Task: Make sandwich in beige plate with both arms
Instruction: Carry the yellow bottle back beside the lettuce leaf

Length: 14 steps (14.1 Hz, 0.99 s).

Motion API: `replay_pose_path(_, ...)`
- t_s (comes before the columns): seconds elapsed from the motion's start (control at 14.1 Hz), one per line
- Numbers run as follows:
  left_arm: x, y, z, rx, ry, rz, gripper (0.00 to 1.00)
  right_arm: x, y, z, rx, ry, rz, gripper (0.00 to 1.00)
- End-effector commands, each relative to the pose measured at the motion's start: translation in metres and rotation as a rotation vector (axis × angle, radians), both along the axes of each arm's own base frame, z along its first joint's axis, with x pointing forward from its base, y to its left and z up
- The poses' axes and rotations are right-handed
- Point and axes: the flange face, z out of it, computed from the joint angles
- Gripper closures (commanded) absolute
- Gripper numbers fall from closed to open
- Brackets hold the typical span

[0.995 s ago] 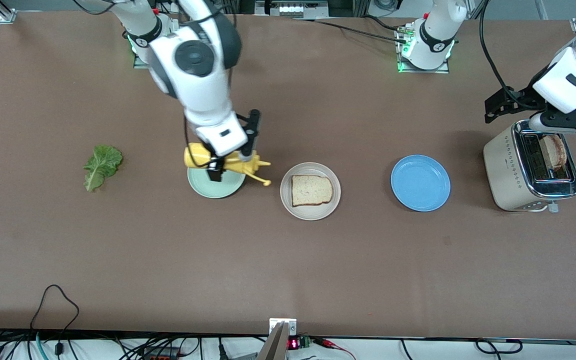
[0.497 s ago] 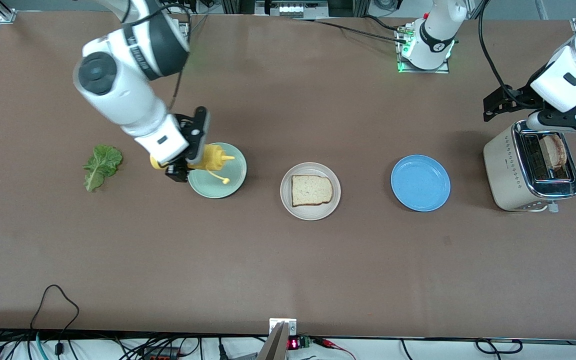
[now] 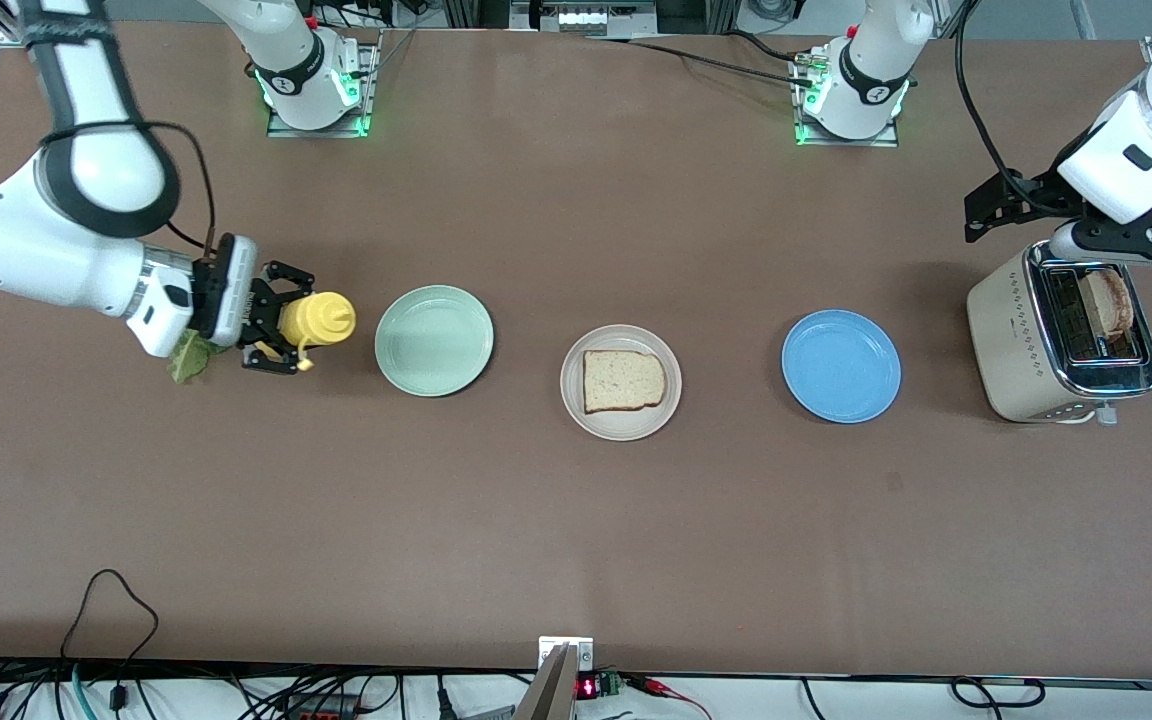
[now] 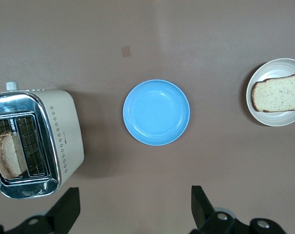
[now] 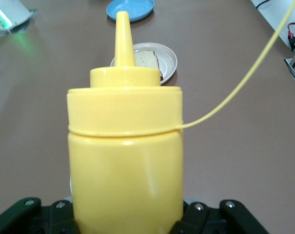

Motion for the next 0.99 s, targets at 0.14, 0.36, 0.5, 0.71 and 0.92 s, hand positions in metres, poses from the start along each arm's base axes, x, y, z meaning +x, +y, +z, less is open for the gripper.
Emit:
replay_pose_path(0.14, 0.0, 0.005, 0.005, -0.033, 0.002, -0.001, 0.0, -0.027, -0.052, -0.075, 0.31, -0.004, -0.024, 0.63)
replay_pose_path(0.36, -0.002, 0.001, 0.006, -0.033, 0.002, -0.005, 0.0, -0.035, -0.075, -0.118, 0.431, -0.028, -0.034, 0.63)
replay_pose_path(0.5, -0.001, 0.001, 0.008, -0.033, -0.001, -0.005, 0.0, -0.04, -0.078, -0.142, 0.507, -0.049, -0.037, 0.63)
replay_pose_path(0.71, -0.001, 0.0, 0.01, -0.034, -0.006, -0.007, 0.0, -0.049, -0.084, -0.176, 0.599, -0.059, -0.053, 0.63)
replay_pose_path(0.92, -0.001, -0.001, 0.011, -0.034, -0.007, -0.009, 0.0, -0.055, -0.088, -0.203, 0.675, -0.083, -0.057, 0.63)
